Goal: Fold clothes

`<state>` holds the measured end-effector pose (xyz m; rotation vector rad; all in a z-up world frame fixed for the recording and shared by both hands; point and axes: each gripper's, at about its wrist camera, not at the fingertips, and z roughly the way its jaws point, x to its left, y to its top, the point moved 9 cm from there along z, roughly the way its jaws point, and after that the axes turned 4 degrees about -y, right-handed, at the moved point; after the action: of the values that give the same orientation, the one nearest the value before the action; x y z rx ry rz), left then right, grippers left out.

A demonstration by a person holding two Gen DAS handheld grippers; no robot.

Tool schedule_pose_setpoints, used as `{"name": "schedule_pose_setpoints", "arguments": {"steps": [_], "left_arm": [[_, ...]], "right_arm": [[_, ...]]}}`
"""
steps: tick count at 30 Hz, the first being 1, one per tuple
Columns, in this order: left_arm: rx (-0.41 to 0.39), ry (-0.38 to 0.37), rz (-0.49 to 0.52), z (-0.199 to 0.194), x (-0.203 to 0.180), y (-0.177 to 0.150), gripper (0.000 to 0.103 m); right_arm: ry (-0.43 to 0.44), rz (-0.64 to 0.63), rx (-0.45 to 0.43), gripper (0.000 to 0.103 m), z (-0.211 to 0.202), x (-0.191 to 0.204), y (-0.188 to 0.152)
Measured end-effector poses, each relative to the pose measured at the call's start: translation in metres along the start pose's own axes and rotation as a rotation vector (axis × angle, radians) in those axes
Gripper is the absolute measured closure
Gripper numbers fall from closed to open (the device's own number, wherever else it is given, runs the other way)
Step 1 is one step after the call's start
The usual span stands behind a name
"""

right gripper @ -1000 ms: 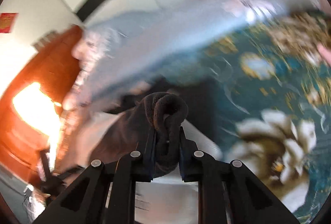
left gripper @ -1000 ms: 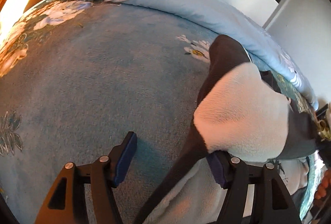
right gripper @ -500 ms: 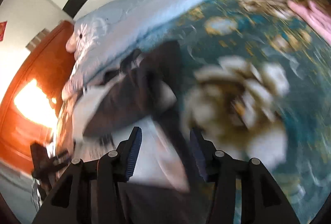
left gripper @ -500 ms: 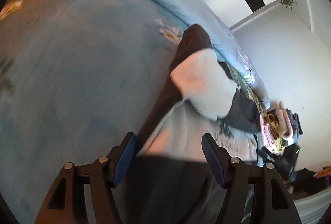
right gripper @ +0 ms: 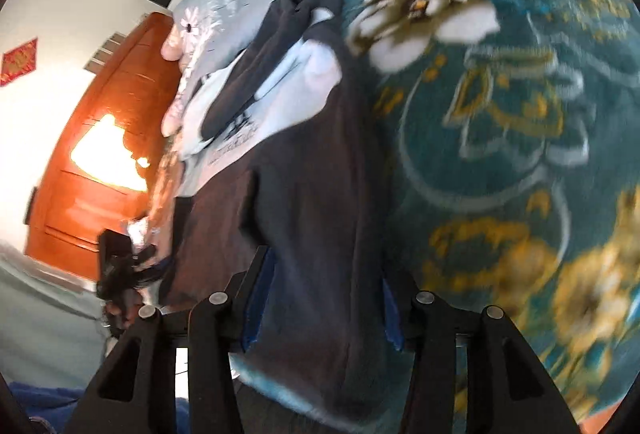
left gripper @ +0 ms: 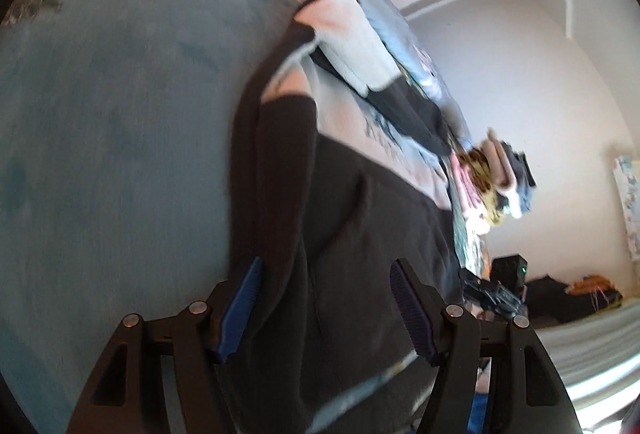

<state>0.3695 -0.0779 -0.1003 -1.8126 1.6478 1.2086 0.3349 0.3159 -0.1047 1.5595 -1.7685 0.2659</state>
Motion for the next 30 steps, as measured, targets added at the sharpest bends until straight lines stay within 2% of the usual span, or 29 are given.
{"name": "schedule_pose_setpoints", "arguments": {"steps": [4,6,8,11,13,15,17,21,24,26,30], "left_arm": [[0.012,-0.012,-0.009,-0.011,-0.001,-0.019,0.033],[-0.001,0.027,-0.020,-0.014,0.002,-0.022,0.033],[-0.058,0.075,-0.020,-0.027,0.000,-0.019,0.033],[-0.148,0.150,0.061,-0.048,-0.003,-0.011,0.033],[-0.135,0.186,0.018,-0.047,0.011,-0.011,0.033],[-0.094,0.176,-0.039,-0.037,0.026,-0.018,0.033],[-0.117,0.136,-0.033,-0.038,0.025,-0.020,0.033],[-0.007,-0.051,-0.113,-0.018,0.015,-0.036,0.033],[-0.015,-0.071,-0.124,-0.013,0.009,-0.037,0.032],[-0.012,-0.121,-0.148,-0.007,0.003,-0.039,0.032],[-0.007,-0.098,-0.125,-0.005,-0.002,-0.048,0.034]], "right_arm": [[0.012,0.051,0.001,0.053,-0.009,-0.008,-0.020],[0.011,0.060,-0.005,0.053,-0.012,-0.010,-0.023],[0.008,0.067,-0.017,0.053,-0.013,-0.011,-0.024],[0.010,0.074,-0.042,0.053,-0.014,-0.013,-0.021],[0.017,0.082,-0.043,0.053,-0.014,-0.015,-0.018],[0.020,0.088,-0.045,0.053,-0.013,-0.015,-0.017],[0.022,0.085,-0.050,0.053,-0.013,-0.016,-0.018],[0.047,0.096,-0.059,0.053,-0.014,-0.016,-0.020],[0.056,0.102,-0.055,0.053,-0.008,-0.011,-0.016],[0.067,0.100,-0.051,0.051,-0.003,-0.005,-0.012],[0.085,0.084,-0.043,0.051,0.003,0.002,-0.010]]}}
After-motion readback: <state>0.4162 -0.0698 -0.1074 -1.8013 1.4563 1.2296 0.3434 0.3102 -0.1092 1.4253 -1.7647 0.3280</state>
